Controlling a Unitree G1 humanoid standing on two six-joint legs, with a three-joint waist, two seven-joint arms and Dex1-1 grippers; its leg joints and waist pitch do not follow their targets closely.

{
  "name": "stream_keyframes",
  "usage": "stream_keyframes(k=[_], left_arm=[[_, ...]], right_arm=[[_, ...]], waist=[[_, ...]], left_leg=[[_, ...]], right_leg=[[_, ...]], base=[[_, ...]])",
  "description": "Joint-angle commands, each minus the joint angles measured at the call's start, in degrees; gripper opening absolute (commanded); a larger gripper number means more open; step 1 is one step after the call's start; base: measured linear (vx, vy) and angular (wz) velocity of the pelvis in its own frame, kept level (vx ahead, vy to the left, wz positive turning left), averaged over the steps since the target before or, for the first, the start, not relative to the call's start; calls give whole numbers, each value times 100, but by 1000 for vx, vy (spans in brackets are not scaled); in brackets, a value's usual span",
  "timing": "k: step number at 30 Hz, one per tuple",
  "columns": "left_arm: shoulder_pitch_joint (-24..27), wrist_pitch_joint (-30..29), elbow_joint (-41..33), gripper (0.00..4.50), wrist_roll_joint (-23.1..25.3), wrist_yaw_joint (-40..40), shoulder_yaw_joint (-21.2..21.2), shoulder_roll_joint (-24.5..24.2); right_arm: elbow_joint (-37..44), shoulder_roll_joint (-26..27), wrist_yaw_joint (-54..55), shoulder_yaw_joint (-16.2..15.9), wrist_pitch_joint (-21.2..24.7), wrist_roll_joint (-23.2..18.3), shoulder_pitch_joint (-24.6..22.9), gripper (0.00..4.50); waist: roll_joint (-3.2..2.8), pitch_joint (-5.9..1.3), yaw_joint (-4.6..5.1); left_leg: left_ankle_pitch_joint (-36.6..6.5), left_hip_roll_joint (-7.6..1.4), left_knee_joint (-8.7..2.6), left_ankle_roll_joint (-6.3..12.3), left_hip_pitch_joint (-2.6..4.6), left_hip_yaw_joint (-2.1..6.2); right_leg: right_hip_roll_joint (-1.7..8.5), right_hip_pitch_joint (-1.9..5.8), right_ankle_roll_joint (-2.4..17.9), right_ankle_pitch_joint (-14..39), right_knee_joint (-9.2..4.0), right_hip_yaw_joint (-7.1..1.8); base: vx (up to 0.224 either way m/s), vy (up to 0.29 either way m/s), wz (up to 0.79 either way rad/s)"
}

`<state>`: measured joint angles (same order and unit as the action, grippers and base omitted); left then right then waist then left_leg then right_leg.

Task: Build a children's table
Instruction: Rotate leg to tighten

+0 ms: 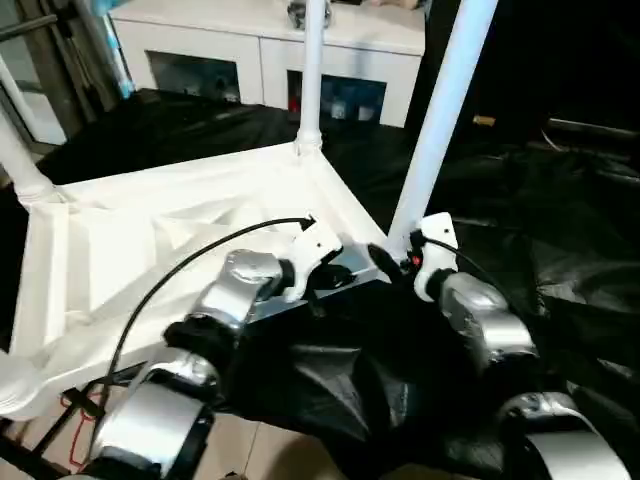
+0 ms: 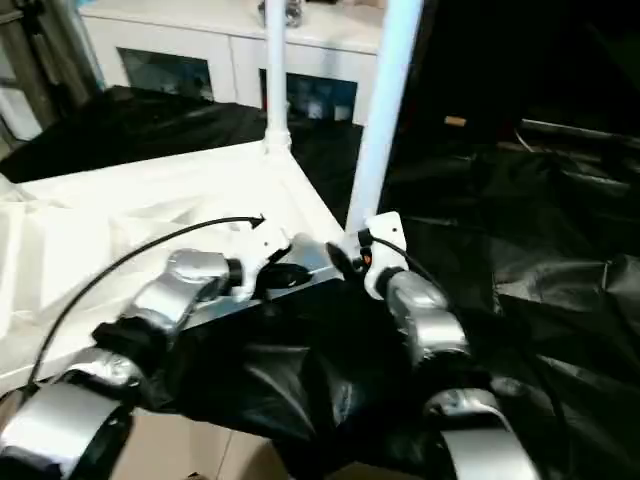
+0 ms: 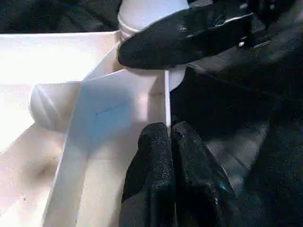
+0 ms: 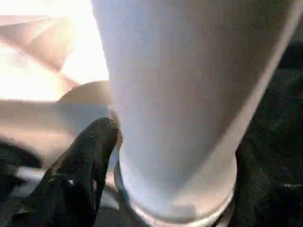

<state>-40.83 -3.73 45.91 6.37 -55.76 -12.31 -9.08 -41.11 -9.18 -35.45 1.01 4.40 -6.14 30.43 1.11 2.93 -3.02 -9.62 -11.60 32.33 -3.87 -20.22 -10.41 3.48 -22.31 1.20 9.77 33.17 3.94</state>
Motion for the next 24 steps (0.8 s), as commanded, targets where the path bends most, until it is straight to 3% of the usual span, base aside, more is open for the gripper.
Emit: stream_keyframes(k=[1, 3, 5, 7, 9, 10, 14, 17, 24], left_arm=[[39, 316, -504, 0, -337, -635, -161, 29], [44, 317, -513, 0, -342, -652, -162, 22], [221, 359, -825, 0, -462, -1159, -228, -243], [330, 330, -1039, 0, -480, -1480, -295, -490], [349, 314, -1081, 0, -490, -1578, -306, -560], [371, 303, -1122, 0, -494, -1730, -306, -656], [395, 316, -1161, 0, -501, -1891, -308, -763], [419, 302, -1228, 0, -575, -2078, -315, -928], [445, 245, -1255, 0, -580, -2068, -296, -966]], right_arm=[[295, -2, -1089, -582, 83, -199, -157, 374], [303, -11, -1111, -588, 79, -201, -161, 374], [629, -319, -1844, -706, 110, -349, -301, 374], [942, -567, -2439, -771, 330, -457, -395, 374], [1053, -646, -2629, -812, 423, -494, -424, 374], [1227, -772, -2915, -899, 598, -558, -468, 374], [1373, -906, -3215, -1009, 782, -602, -505, 360], [1472, -1024, -3485, -1183, 943, -572, -520, 339], [1563, -982, -3483, -1283, 1009, -518, -575, 281]], waist=[[79, -379, -46], [74, -397, -51], [57, -435, -99], [50, -416, -119], [45, -393, -132], [48, -361, -158], [52, -324, -224], [59, -334, -229], [70, -360, -238]], left_leg=[[-992, -188, -309, 483, 3, 39], [-804, -193, -295, 539, -13, 34], [-429, -200, -244, 689, -39, 18], [-494, -203, -228, 795, -51, -2], [-604, -210, -243, 775, -47, -3], [-926, -217, -261, 612, -17, -9], [-1312, -232, -287, 293, 37, -3], [-1324, -228, -299, 199, 4, 17], [-1043, -211, -273, 236, -15, 11]], right_leg=[[490, 276, 1174, 1173, -333, -276], [482, 282, 1261, 861, -289, -277], [448, 290, 1454, 130, -182, -267], [428, 280, 1512, -36, -164, -252], [432, 261, 1488, 180, -195, -249], [442, 235, 1381, 826, -266, -251], [460, 166, 1103, 1761, -356, -273], [464, 185, 986, 1891, -343, -275], [458, 199, 1127, 1306, -277, -277]], base=[[0, 0, 0], [0, 0, 0], [0, 0, 0], [0, 0, 0], [0, 0, 0], [0, 0, 0], [0, 0, 0], [0, 0, 0], [0, 0, 0]])
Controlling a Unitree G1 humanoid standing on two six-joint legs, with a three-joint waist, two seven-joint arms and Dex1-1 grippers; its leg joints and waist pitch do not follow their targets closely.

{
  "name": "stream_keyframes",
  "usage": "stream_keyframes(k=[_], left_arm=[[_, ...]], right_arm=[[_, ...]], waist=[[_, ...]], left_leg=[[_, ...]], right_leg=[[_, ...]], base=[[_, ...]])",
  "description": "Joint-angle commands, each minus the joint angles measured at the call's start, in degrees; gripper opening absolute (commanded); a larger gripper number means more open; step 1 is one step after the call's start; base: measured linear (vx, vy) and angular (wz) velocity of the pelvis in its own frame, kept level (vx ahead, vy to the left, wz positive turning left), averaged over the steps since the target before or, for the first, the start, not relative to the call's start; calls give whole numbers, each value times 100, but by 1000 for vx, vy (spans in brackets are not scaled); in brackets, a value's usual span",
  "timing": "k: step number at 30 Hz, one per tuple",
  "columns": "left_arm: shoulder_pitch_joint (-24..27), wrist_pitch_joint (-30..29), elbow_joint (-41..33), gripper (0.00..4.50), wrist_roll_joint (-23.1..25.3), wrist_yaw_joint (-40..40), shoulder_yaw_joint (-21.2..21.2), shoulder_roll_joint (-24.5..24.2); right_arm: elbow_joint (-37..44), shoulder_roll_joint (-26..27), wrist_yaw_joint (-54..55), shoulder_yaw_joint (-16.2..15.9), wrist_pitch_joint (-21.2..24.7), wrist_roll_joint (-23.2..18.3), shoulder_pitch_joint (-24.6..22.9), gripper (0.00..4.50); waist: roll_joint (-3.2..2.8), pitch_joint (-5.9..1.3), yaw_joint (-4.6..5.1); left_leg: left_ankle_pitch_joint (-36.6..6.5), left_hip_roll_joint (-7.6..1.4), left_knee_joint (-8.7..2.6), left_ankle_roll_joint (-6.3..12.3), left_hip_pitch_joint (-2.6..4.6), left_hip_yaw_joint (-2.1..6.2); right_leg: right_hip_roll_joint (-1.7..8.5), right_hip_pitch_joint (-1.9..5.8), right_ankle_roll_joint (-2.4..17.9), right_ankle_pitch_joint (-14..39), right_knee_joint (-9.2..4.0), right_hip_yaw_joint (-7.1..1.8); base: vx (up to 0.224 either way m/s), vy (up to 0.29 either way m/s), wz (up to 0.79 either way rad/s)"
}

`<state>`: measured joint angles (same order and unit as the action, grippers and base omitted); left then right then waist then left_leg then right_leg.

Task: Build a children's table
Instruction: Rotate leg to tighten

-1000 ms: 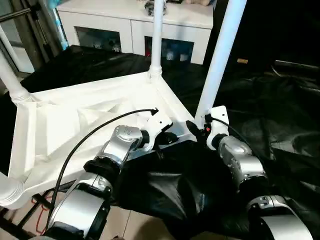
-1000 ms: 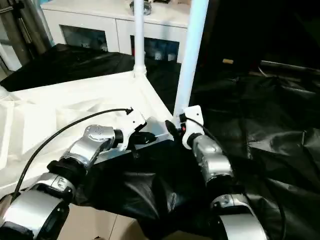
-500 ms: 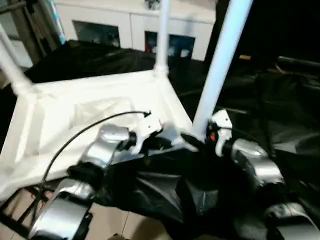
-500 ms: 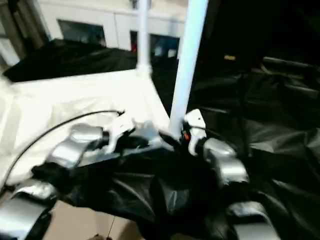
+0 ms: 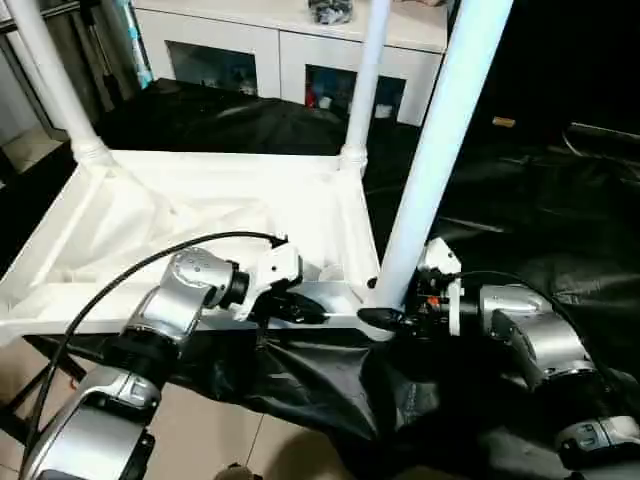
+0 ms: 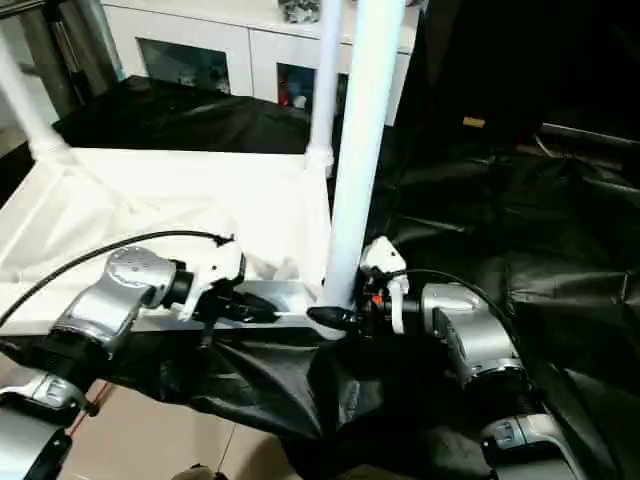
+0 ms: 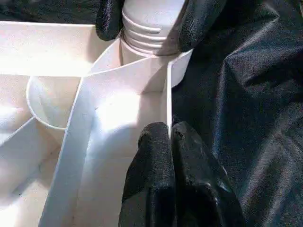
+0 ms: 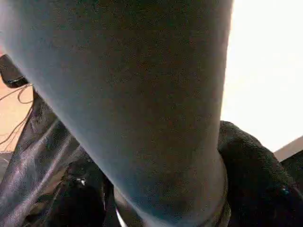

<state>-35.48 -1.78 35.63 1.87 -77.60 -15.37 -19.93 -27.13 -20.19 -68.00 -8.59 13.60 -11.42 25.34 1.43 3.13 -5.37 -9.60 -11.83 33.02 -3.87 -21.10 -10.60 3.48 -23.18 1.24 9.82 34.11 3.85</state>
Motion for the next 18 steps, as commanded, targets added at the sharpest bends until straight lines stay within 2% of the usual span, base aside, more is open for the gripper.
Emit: stream_keyframes(k=[1, 4, 5, 6, 9, 10, 12, 13, 14, 16, 18], left_arm=[[-88, 46, -218, 0, -120, 150, 18, 129], [-82, -73, -196, 0, -94, 432, 63, 226], [-108, -217, -170, 0, -85, 670, 112, 316], [-113, -234, -165, 0, -83, 702, 119, 327], [-254, -344, 39, 0, 19, 1336, 225, 548], [-376, -335, 227, 0, 114, 1835, 296, 719], [-470, -382, 364, 0, 166, 2199, 352, 859], [-512, -419, 423, 0, 183, 2349, 369, 930], [-563, -467, 485, 0, 195, 2511, 390, 1009], [-637, -569, 567, 0, 206, 2769, 406, 1162], [-676, -677, 611, 0, 217, 2978, 401, 1316]], right_arm=[[171, 131, -219, -326, 104, 9, -73, 279], [158, 236, -40, -289, 159, -1, -118, 272], [67, 349, 279, -193, 151, 26, -107, 272], [52, 364, 323, -180, 151, 31, -103, 272], [-400, 664, 1427, 56, -14, 292, 43, 271], [-761, 880, 2208, 253, -71, 402, 176, 270], [-1039, 1059, 2795, 430, -17, 423, 288, 269], [-1147, 1150, 3023, 503, 28, 404, 342, 269], [-1241, 1240, 3239, 559, 33, 403, 399, 269], [-1414, 1452, 3699, 651, 44, 422, 513, 269], [-1573, 1692, 4160, 657, -82, 540, 618, 269]], waist=[[38, -380, -5], [28, -373, -11], [2, -368, -9], [9, -364, 2], [8, -353, 53], [-21, -341, 112], [-8, -352, 133], [-12, -355, 144], [-83, -359, 158], [-40, -376, 202], [-48, -380, 216]], left_leg=[[-1041, -185, -338, 246, 73, 27], [-1092, -183, -338, 224, 78, 29], [-1141, -186, -343, 198, 87, 30], [-1175, -189, -350, 172, 90, 33], [-1375, -172, -364, 38, 102, 60], [-1510, -159, -371, -79, 129, 63], [-1576, -156, -378, -116, 121, 85], [-1582, -153, -375, -119, 123, 81], [-1583, -155, -368, -116, 127, 88], [-1509, -144, -359, -84, 113, 74], [-1402, -130, -342, -34, 96, 55]], right_leg=[[457, 287, 1127, 1295, -371, -265], [461, 285, 1109, 1406, -385, -266], [463, 275, 1096, 1478, -396, -268], [463, 270, 1091, 1518, -398, -268], [480, 260, 1018, 1892, -443, -262], [461, 218, 988, 2062, -474, -264], [464, 253, 936, 2170, -474, -252], [465, 245, 935, 2125, -477, -263], [469, 245, 966, 2007, -467, -274], [446, 258, 1035, 1724, -448, -274], [446, 263, 1079, 1539, -436, -284]], base=[[0, 0, 0], [0, 0, 0], [0, 0, 0], [0, 0, 0], [0, 0, 0], [0, 0, 0], [0, 0, 0], [0, 0, 0], [0, 0, 0], [0, 0, 0], [0, 0, 0]])
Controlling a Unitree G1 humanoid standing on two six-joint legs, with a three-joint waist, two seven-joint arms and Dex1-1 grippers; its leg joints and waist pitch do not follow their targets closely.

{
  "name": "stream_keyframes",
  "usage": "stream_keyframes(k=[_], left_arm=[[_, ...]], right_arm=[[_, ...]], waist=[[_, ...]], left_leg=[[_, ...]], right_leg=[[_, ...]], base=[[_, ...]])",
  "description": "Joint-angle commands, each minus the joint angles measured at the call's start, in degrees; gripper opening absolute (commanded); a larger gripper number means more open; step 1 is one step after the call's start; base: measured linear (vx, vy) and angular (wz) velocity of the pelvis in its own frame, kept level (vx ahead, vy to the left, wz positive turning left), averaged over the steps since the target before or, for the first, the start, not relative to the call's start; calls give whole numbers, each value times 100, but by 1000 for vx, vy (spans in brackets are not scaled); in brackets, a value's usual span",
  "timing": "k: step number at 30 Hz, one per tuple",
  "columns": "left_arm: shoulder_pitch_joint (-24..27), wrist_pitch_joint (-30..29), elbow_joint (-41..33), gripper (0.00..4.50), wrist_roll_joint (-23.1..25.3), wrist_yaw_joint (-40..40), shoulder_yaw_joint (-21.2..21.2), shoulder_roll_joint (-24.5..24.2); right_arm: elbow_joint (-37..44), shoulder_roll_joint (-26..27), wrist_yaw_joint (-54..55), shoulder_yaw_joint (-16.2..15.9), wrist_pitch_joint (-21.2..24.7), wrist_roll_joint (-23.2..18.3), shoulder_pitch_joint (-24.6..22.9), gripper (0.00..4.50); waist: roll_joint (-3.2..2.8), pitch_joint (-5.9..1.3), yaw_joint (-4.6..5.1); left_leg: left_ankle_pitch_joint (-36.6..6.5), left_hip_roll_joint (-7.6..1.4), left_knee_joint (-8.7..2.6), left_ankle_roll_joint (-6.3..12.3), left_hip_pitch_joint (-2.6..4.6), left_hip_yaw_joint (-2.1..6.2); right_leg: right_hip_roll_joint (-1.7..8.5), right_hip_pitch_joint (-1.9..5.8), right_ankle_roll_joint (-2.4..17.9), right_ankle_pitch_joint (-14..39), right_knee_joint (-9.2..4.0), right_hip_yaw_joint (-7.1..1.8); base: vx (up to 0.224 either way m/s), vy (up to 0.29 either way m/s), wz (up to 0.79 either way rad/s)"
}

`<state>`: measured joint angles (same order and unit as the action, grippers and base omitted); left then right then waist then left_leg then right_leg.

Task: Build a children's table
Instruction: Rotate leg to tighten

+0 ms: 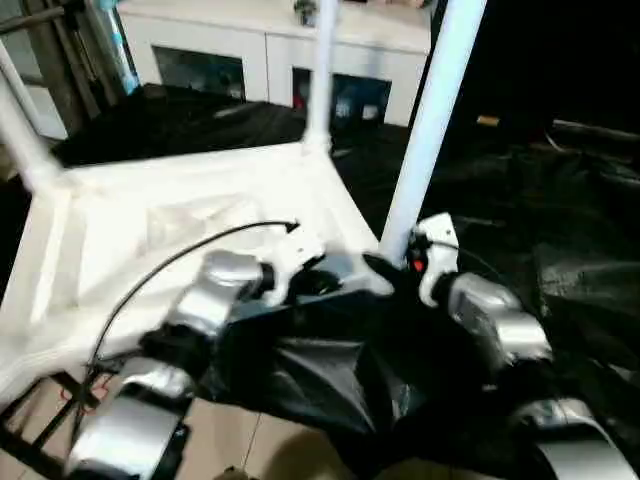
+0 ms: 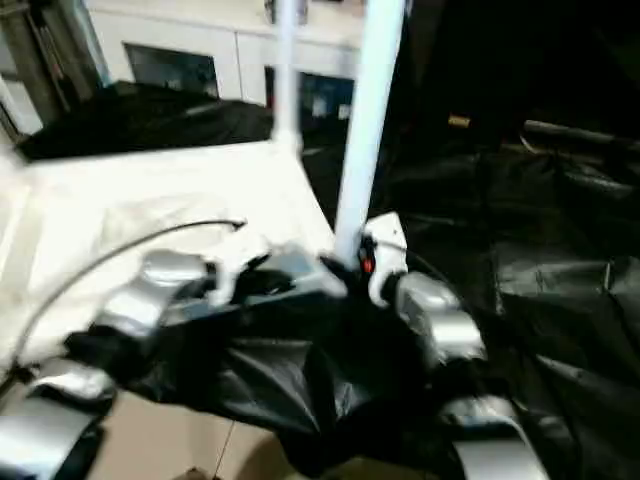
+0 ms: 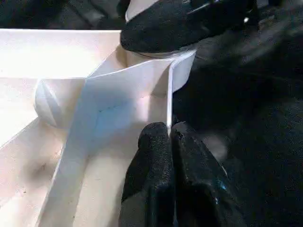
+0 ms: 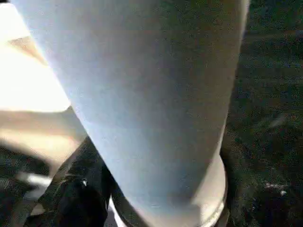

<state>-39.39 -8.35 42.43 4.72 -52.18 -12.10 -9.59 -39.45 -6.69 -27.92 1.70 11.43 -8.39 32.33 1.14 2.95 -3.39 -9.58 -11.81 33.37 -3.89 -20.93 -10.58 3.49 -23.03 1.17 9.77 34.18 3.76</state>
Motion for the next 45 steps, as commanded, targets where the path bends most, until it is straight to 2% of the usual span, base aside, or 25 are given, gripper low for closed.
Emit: stream_keyframes(k=[1, 3, 5, 7, 10, 14, 15, 17, 19, 20, 21, 22, 26, 27, 28, 33, 35, 39, 43, 45], left_arm=[[-289, -47, -64, 0, -51, 509, 63, 349], [-295, -19, -42, 0, -20, 542, 36, 409], [-290, 25, -42, 0, -26, 449, -7, 449], [-276, 57, -70, 0, -55, 315, -60, 426], [-215, 125, -167, 0, -75, -56, -150, 240], [-164, 255, -215, 0, -79, -471, -220, 12], [-140, 318, -244, 0, -96, -655, -247, -60], [-84, 394, -328, 0, -140, -1004, -293, -218], [-63, 478, -352, 0, -165, -1167, -310, -290], [-42, 545, -374, 0, -189, -1294, -317, -354], [-33, 627, -375, 0, -211, -1416, -320, -419], [-21, 687, -388, 0, -236, -1539, -320, -473], [-18, 836, -366, 0, -254, -1952, -374, -717], [-17, 849, -367, 0, -269, -1995, -375, -741], [-16, 876, -350, 0, -280, -2060, -358, -770], [-43, 939, -264, 0, -286, -2074, -318, -762], [-44, 936, -262, 0, -296, -2074, -316, -749], [-32, 936, -279, 0, -322, -2076, -349, -721], [-24, 794, -279, 0, -289, -1809, -293, -638], [-40, 648, -273, 0, -261, -1515, -241, -525]], right_arm=[[-425, 448, 328, -375, 33, 301, -32, 269], [-534, 519, 351, -404, -156, 358, 27, 269], [-611, 541, 163, -428, -226, 335, 89, 338], [-636, 500, 15, -388, -204, 251, 144, 338], [-502, 251, -441, -520, -315, 291, 141, 373], [-120, -62, -1387, -687, -357, 148, 10, 373], [11, -178, -1698, -750, -323, 91, -40, 373], [275, -405, -2300, -837, -192, -32, -144, 373], [383, -522, -2577, -874, -132, -84, -186, 373], [493, -630, -2831, -920, -80, -130, -231, 373], [613, -774, -3148, -994, -25, -176, -282, 373], [713, -880, -3396, -1052, 34, -202, -325, 373], [980, -1218, -4149, -1281, 229, -231, -445, 373], [1031, -1240, -4221, -1304, 269, -246, -465, 373], [1146, -1279, -4387, -1353, 417, -298, -504, 360], [1341, -1321, -4472, -1460, 604, -313, -593, 332], [1369, -1310, -4460, -1460, 617, -315, -611, 309], [1459, -1255, -4429, -1448, 701, -303, -676, 291], [1373, -1085, -4059, -1319, 686, -268, -689, 273], [1131, -867, -3394, -1172, 542, -104, -623, 269]], waist=[[-7, -376, 11], [-20, -377, 7], [-28, -373, 11], [-22, -371, 11], [-31, -366, 13], [-8, -386, -1], [-3, -399, -14], [13, -395, -33], [0, -391, -54], [24, -380, -62], [16, -374, -74], [50, -380, -85], [44, -355, -196], [43, -359, -196], [18, -361, -214], [35, -373, -252], [36, -374, -265], [49, -371, -280], [43, -364, -277], [42, -356, -249]], left_leg=[[-1336, -130, -372, -6, 81, 51], [-1272, -128, -369, 35, 72, 48], [-1300, -132, -373, 93, 70, 48], [-1325, -137, -379, 107, 66, 51], [-1401, -141, -385, 114, 76, 55], [-1229, -142, -368, 215, 49, 51], [-1107, -140, -353, 305, 44, 43], [-1018, -148, -352, 375, 41, 40], [-971, -166, -348, 419, 33, 28], [-988, -169, -350, 416, 34, 26], [-1049, -175, -352, 401, 45, 23], [-1071, -180, -344, 394, 54, 17], [-1201, -199, -365, 319, 77, 22], [-1200, -199, -366, 304, 74, 23], [-1209, -199, -366, 259, 91, 24], [-1092, -196, -361, 227, 76, 26], [-1093, -194, -363, 222, 84, 26], [-1103, -192, -362, 206, 81, 26], [-1154, -191, -370, 165, 79, 32], [-1208, -184, -379, 100, 78, 44]], right_leg=[[447, 258, 1093, 1495, -437, -272], [447, 269, 1087, 1473, -439, -267], [435, 273, 1093, 1438, -442, -262], [436, 276, 1087, 1453, -441, -260], [437, 274, 1082, 1537, -450, -257], [441, 312, 1137, 1207, -412, -264], [436, 333, 1202, 966, -390, -264], [438, 337, 1269, 849, -369, -257], [428, 337, 1310, 794, -357, -248], [430, 329, 1308, 890, -360, -241], [434, 318, 1279, 1031, -381, -241], [437, 315, 1269, 1087, -383, -241], [453, 276, 1140, 1480, -405, -250], [455, 278, 1137, 1480, -401, -253], [456, 260, 1143, 1490, -402, -254], [457, 276, 1148, 1295, -378, -256], [457, 274, 1138, 1315, -381, -255], [461, 271, 1091, 1416, -389, -253], [465, 263, 1058, 1519, -401, -253], [474, 255, 1017, 1671, -410, -254]], base=[[0, 0, 0], [0, 0, 0], [0, 0, 0], [0, 0, 0], [0, 0, 0], [0, 0, 0], [0, 0, 0], [0, 0, 0], [0, 0, 0], [0, 0, 0], [0, 0, 0], [0, 0, 0], [0, 0, 0], [0, 0, 0], [0, 0, 0], [0, 0, 0], [0, 0, 0], [0, 0, 0], [0, 0, 0], [0, 0, 0]])
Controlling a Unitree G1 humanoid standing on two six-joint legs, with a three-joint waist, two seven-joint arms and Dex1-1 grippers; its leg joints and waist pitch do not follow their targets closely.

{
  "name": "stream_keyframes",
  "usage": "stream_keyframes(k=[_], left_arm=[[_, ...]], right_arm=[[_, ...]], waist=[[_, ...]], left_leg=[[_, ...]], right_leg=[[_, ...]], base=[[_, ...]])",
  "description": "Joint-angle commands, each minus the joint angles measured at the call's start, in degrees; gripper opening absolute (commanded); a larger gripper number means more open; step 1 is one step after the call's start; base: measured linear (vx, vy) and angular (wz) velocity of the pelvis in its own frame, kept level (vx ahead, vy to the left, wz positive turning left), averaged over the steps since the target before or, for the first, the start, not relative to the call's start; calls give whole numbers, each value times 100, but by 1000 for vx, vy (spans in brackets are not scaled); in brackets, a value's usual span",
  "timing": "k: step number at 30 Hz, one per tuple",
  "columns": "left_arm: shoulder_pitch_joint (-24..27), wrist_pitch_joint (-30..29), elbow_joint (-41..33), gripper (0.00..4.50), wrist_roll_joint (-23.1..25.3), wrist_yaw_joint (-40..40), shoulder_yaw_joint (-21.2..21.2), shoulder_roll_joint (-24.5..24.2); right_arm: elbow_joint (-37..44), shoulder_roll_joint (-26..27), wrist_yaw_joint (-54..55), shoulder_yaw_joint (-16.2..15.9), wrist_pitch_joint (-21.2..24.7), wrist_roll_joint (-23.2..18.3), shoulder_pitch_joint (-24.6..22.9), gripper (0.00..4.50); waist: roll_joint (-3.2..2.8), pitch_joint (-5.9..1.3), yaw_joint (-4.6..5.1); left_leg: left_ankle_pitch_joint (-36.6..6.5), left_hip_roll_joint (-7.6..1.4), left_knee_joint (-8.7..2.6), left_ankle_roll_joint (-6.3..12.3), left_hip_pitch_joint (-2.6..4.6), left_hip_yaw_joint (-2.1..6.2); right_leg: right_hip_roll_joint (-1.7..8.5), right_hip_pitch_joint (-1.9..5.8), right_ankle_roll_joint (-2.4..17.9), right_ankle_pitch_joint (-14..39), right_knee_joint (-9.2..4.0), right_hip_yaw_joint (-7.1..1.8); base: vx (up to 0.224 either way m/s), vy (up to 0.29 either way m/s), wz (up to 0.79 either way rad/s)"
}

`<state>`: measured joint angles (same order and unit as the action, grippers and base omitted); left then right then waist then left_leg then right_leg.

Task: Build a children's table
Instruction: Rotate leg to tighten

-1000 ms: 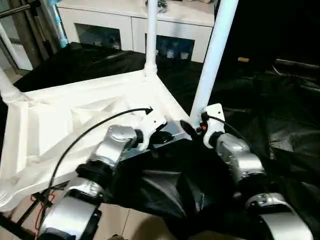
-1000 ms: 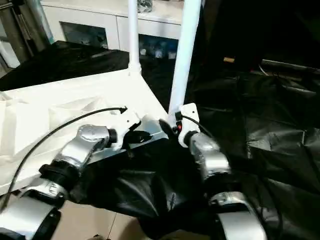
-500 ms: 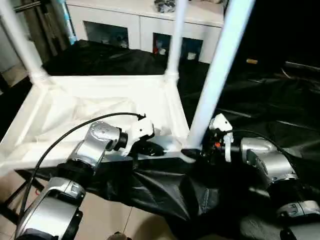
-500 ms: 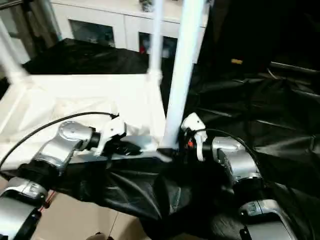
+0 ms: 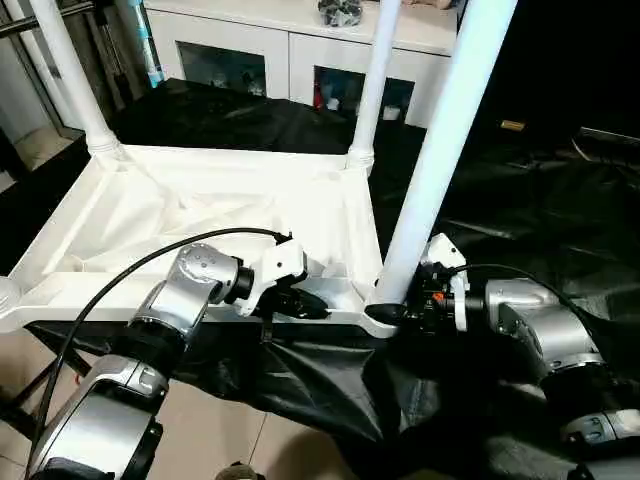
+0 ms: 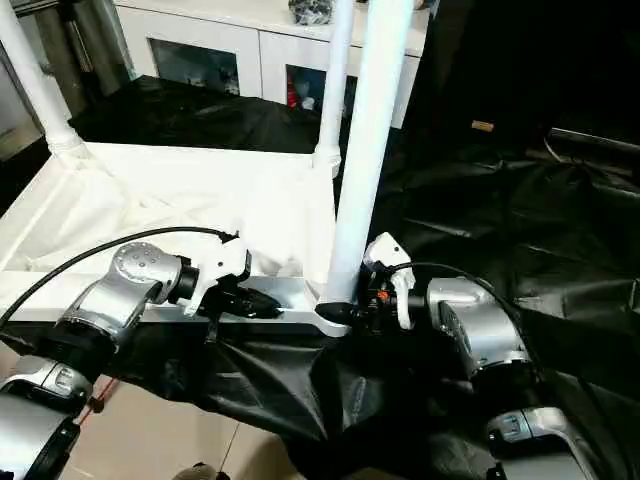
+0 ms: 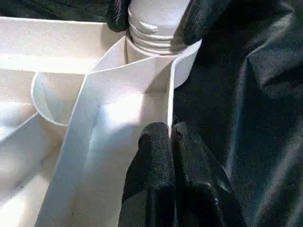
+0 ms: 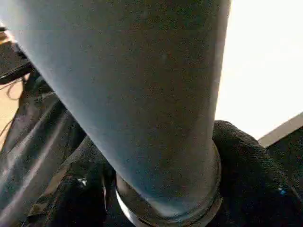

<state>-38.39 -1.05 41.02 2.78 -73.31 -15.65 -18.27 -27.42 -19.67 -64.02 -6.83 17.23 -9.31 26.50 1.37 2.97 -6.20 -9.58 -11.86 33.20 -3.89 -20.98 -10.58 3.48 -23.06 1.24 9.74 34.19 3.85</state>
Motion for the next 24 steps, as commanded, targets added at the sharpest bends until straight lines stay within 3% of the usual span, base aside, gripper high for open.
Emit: stream_keyframes(k=[1, 3, 4, 7, 10, 12, 14, 16, 19, 21, 24], left_arm=[[-148, -133, -131, 0, -59, 702, 132, 390], [-177, -290, -124, 0, 8, 1046, 157, 535], [-206, -363, -93, 0, 59, 1246, 163, 615], [-319, -612, 31, 0, 129, 1901, 228, 968], [-388, -715, 80, 0, 146, 2219, 254, 1167], [-394, -846, -16, 0, 137, 2436, 263, 1432], [-376, -864, -75, 0, 125, 2431, 248, 1503], [-354, -838, -118, 0, 121, 2400, 214, 1527], [-332, -792, -121, 0, 140, 2356, 202, 1469], [-324, -710, -90, 0, 141, 2254, 186, 1371], [-310, -608, -78, 0, 157, 2101, 169, 1264]], right_arm=[[-198, 522, 516, -254, -79, 59, 3, 269], [-641, 793, 1454, -50, -190, 266, 165, 268], [-836, 911, 1835, 35, -217, 325, 238, 267], [-1420, 1342, 3116, 333, -203, 436, 515, 267], [-1659, 1568, 3693, 508, -163, 411, 666, 267], [-1976, 1831, 4251, 652, -458, 459, 835, 267], [-2040, 1870, 4285, 594, -700, 543, 860, 267], [-2034, 1878, 4087, 591, -854, 487, 875, 322], [-2013, 1828, 3803, 651, -892, 376, 906, 338], [-1892, 1685, 3500, 529, -958, 439, 867, 377], [-1749, 1500, 3055, 385, -1040, 445, 803, 377]], waist=[[27, -360, 50], [18, -352, 107], [16, -343, 194], [4, -348, 259], [-3, -356, 312], [-17, -370, 310], [-9, -376, 299], [-4, -385, 287], [-11, -397, 284], [-10, -394, 278], [-9, -389, 273]], left_leg=[[-1227, -172, -365, 72, 83, 49], [-1388, -164, -384, -43, 102, 68], [-1536, -158, -403, -123, 86, 93], [-1628, -155, -391, -137, 110, 85], [-1616, -135, -377, -116, 113, 76], [-1514, -140, -374, -74, 109, 71], [-1483, -140, -363, -25, 105, 58], [-1380, -134, -361, 49, 86, 50], [-1232, -136, -357, 134, 76, 46], [-1208, -137, -354, 168, 76, 44], [-1237, -138, -354, 208, 69, 45]], right_leg=[[479, 257, 997, 1730, -418, -261], [486, 243, 957, 1987, -454, -255], [481, 255, 920, 2181, -464, -243], [468, 226, 966, 2080, -471, -260], [455, 227, 989, 2019, -483, -265], [456, 234, 1032, 1790, -466, -269], [456, 239, 1044, 1644, -461, -271], [453, 267, 1077, 1444, -440, -277], [438, 286, 1136, 1198, -411, -273], [434, 291, 1171, 1134, -406, -266], [440, 305, 1160, 1171, -419, -266]], base=[[0, 0, 0], [0, 0, 0], [0, 0, 0], [0, 0, 0], [0, 0, 0], [0, 0, 0], [0, 0, 0], [0, 0, 0], [0, 0, 0], [0, 0, 0], [0, 0, 0]])
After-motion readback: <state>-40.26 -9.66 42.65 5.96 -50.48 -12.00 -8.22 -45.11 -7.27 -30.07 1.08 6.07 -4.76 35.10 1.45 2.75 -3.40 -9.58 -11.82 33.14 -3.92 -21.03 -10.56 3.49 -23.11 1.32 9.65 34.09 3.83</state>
